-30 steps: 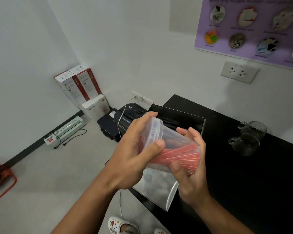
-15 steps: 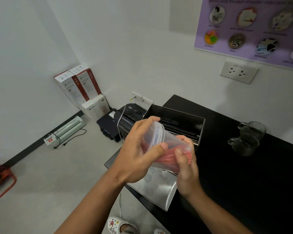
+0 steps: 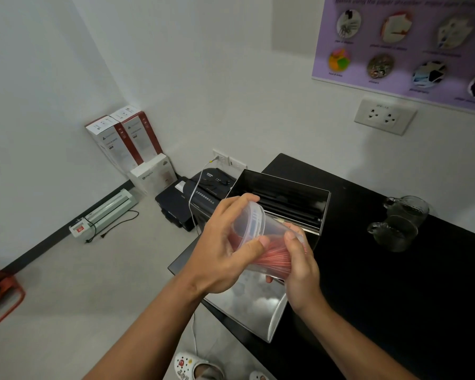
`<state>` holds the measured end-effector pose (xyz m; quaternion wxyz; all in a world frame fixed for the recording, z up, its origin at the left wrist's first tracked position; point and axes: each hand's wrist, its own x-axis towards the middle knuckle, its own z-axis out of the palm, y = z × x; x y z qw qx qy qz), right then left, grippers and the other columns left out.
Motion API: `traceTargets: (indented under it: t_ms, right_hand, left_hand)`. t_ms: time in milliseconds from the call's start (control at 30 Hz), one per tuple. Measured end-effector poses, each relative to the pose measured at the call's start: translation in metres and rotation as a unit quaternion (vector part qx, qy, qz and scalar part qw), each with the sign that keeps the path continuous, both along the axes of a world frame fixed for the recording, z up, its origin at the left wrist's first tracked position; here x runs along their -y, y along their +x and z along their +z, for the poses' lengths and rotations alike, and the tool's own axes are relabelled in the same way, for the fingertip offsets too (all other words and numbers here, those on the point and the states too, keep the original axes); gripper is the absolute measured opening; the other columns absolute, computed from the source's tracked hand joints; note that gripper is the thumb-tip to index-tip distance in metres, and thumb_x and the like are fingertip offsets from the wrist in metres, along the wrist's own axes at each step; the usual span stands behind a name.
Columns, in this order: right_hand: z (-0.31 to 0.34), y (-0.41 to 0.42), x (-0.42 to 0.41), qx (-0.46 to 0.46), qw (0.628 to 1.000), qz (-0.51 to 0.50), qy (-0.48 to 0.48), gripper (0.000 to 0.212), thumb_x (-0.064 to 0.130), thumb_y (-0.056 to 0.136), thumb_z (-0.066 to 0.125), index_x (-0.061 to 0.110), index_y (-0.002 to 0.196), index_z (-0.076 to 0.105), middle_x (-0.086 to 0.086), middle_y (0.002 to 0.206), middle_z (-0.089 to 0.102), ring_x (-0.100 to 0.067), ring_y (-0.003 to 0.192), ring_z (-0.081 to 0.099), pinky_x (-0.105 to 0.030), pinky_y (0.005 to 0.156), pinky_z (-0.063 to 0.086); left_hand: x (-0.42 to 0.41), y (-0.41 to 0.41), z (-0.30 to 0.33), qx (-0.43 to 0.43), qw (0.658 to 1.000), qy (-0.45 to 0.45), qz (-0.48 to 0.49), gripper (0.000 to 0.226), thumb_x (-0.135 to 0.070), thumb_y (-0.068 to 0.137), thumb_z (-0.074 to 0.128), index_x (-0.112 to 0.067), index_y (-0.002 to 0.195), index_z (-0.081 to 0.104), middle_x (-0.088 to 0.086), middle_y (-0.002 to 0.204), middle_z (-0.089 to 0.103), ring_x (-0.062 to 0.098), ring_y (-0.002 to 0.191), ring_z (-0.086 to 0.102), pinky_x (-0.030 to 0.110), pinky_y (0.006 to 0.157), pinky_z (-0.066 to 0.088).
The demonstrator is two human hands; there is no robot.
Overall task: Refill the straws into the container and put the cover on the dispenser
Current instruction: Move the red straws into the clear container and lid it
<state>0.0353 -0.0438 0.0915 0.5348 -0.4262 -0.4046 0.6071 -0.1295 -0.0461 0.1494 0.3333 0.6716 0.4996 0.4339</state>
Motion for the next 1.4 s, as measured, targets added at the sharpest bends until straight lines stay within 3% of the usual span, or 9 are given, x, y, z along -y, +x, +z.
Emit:
traceTargets:
  t_ms: [200, 467, 567, 667, 733, 833, 1000, 1200, 1400]
  right_hand:
    - [0.002, 0.001, -0.002, 0.002, 1.0, 0.009, 0.005, 0.057, 0.06, 0.084, 0.055, 0.02, 0.125, 0.062, -0.02, 0.102, 0.073, -0.031, 0.075, 0.077, -0.041, 0.049, 0.058]
    - [0.0, 0.015, -0.004, -0.046, 0.998, -0.004, 0.029, 0.049, 0.04, 0.099, 0.048, 0.008, 0.135, 0.055, -0.018, 0.118, 0.072, -0.044, 0.109, 0.069, -0.057, 0.092, 0.057]
    - [-0.001, 0.024, -0.007, -0.039, 0.999, 0.014, 0.017, 0.057, 0.044, 0.102, 0.043, 0.004, 0.141, 0.053, -0.027, 0.127, 0.066, -0.049, 0.12, 0.063, -0.062, 0.102, 0.051]
    - [-0.005, 0.033, -0.01, 0.005, 0.999, 0.034, 0.003, 0.053, 0.044, 0.101, 0.044, 0.009, 0.139, 0.059, -0.017, 0.126, 0.072, -0.036, 0.119, 0.068, -0.051, 0.102, 0.054]
    - [-0.005, 0.041, -0.01, 0.046, 0.998, 0.026, 0.018, 0.044, 0.04, 0.1, 0.05, 0.015, 0.133, 0.065, -0.006, 0.124, 0.075, -0.023, 0.116, 0.071, -0.036, 0.097, 0.057]
    - [-0.001, 0.056, -0.009, 0.133, 0.989, 0.007, 0.063, 0.024, 0.04, 0.1, 0.062, 0.036, 0.121, 0.071, 0.007, 0.129, 0.072, -0.008, 0.126, 0.064, -0.029, 0.104, 0.051]
    - [0.013, 0.086, -0.006, 0.214, 0.969, -0.016, 0.125, 0.021, 0.043, 0.101, 0.062, 0.033, 0.112, 0.077, 0.008, 0.115, 0.073, -0.012, 0.113, 0.07, -0.026, 0.096, 0.055]
    - [0.021, 0.124, -0.003, 0.331, 0.941, 0.027, 0.059, 0.03, 0.05, 0.095, 0.064, 0.031, 0.116, 0.076, 0.006, 0.103, 0.077, -0.01, 0.095, 0.073, -0.023, 0.081, 0.061]
    - [-0.007, 0.16, -0.007, 0.466, 0.884, 0.026, -0.036, 0.026, 0.03, 0.101, 0.066, 0.025, 0.125, 0.075, 0.009, 0.115, 0.075, -0.006, 0.101, 0.069, -0.029, 0.089, 0.056]
  left_hand:
    - [0.001, -0.001, 0.0, -0.007, 1.0, 0.002, 0.0, 0.064, -0.054, 0.09, 0.067, -0.034, 0.149, 0.05, -0.005, 0.135, 0.051, 0.027, 0.117, 0.061, 0.051, 0.083, 0.061]
    - [-0.002, -0.015, 0.003, 0.058, 0.995, -0.078, -0.016, 0.085, -0.079, 0.091, 0.052, -0.034, 0.161, 0.039, -0.009, 0.159, 0.05, 0.016, 0.149, 0.048, 0.055, 0.119, 0.043]
    - [0.001, -0.013, -0.003, 0.079, 0.992, -0.095, -0.036, 0.058, -0.054, 0.106, 0.052, -0.029, 0.157, 0.046, -0.001, 0.146, 0.065, 0.021, 0.135, 0.064, 0.047, 0.111, 0.054]
    - [0.005, -0.01, -0.009, 0.113, 0.988, -0.102, -0.039, 0.044, -0.037, 0.107, 0.054, -0.031, 0.151, 0.054, 0.005, 0.133, 0.073, 0.027, 0.119, 0.073, 0.042, 0.098, 0.062]
    - [0.006, -0.009, -0.014, 0.124, 0.985, -0.115, -0.024, 0.041, -0.038, 0.105, 0.057, -0.036, 0.146, 0.059, 0.006, 0.122, 0.076, 0.031, 0.095, 0.078, 0.048, 0.075, 0.067]
    - [0.008, -0.007, -0.021, 0.115, 0.986, -0.122, -0.023, 0.034, -0.03, 0.108, 0.058, -0.038, 0.14, 0.062, 0.004, 0.112, 0.075, 0.02, 0.067, 0.073, 0.033, 0.05, 0.061]
    - [0.012, 0.013, -0.032, 0.099, 0.985, -0.141, -0.023, 0.034, -0.022, 0.109, 0.058, -0.033, 0.141, 0.063, -0.012, 0.106, 0.072, 0.018, 0.064, 0.073, 0.028, 0.052, 0.06]
    - [0.001, 0.052, -0.047, 0.089, 0.974, -0.202, -0.049, 0.036, -0.019, 0.106, 0.062, -0.04, 0.135, 0.061, -0.008, 0.115, 0.072, 0.042, 0.075, 0.074, 0.032, 0.055, 0.064]
    - [-0.012, 0.094, -0.083, 0.038, 0.953, -0.293, -0.06, 0.048, -0.03, 0.103, 0.068, -0.019, 0.148, 0.054, -0.012, 0.122, 0.069, 0.016, 0.065, 0.072, 0.029, 0.056, 0.063]
